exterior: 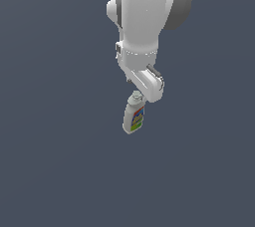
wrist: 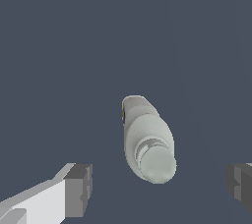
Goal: Pick up the object and move it to a goal position.
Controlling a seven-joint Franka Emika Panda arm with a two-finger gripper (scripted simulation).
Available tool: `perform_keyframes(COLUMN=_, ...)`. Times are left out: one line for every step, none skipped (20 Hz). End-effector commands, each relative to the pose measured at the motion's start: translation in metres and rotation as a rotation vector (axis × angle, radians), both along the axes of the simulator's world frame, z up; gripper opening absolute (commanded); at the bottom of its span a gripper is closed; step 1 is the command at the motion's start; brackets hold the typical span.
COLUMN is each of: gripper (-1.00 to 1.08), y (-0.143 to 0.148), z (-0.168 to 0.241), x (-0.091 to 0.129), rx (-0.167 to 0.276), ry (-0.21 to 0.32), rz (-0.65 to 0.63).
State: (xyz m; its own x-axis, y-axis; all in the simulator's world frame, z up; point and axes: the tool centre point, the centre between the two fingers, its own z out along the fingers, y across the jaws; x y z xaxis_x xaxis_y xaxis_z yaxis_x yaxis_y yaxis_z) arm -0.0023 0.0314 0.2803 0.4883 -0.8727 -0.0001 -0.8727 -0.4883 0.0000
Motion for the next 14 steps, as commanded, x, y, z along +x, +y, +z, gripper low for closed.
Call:
perform_keyframes(gripper=1.0, y=0.0, z=-0.001, x=0.0, rx=0.0, ry=0.0, rz=0.0)
perform_keyframes(gripper=1.0, y=0.0, z=-0.003, x=0.0, rx=0.0, ry=0.0, rz=0.0)
perform_keyframes(gripper=1.0, y=0.0, z=-0.005, x=0.0, rx=0.0, ry=0.0, rz=-0.001)
perform_keyframes(gripper=1.0, y=0.0, z=-0.008, x=0.0, rx=0.0, ry=0.0, rz=-0.001)
perform_keyframes(gripper=1.0, y=0.0, z=-0.011, x=0.0, rx=0.0, ry=0.0, rz=-0.001)
perform_keyframes(gripper=1.0, y=0.0, z=-0.016, x=0.0, rx=0.0, ry=0.0, rz=-0.002)
perform_keyframes(gripper=1.0, y=0.0, z=-0.02, x=-0.001, rx=0.0, ry=0.0, rz=-0.002)
perform_keyframes(gripper=1.0, y=0.0, z=-0.026, x=-0.001, rx=0.0, ry=0.0, rz=-0.002)
perform_keyframes(gripper=1.0, y=0.0, z=-0.031, x=-0.001, rx=0.0, ry=0.0, rz=-0.003)
perform_keyframes(gripper=1.0, y=0.0, z=-0.035, x=-0.001, rx=0.0, ry=0.0, rz=-0.003)
perform_keyframes(gripper=1.0, y=0.0, z=-0.039, x=-0.001, rx=0.0, ry=0.0, rz=-0.003)
perform_keyframes(gripper=1.0, y=0.0, z=-0.043, x=-0.001, rx=0.0, ry=0.0, rz=-0.004)
perform_keyframes(gripper=1.0, y=0.0, z=-0.045, x=-0.001, rx=0.0, ry=0.0, rz=-0.004)
perform_keyframes(gripper=1.0, y=0.0, z=-0.047, x=-0.001, rx=0.0, ry=0.0, rz=-0.004)
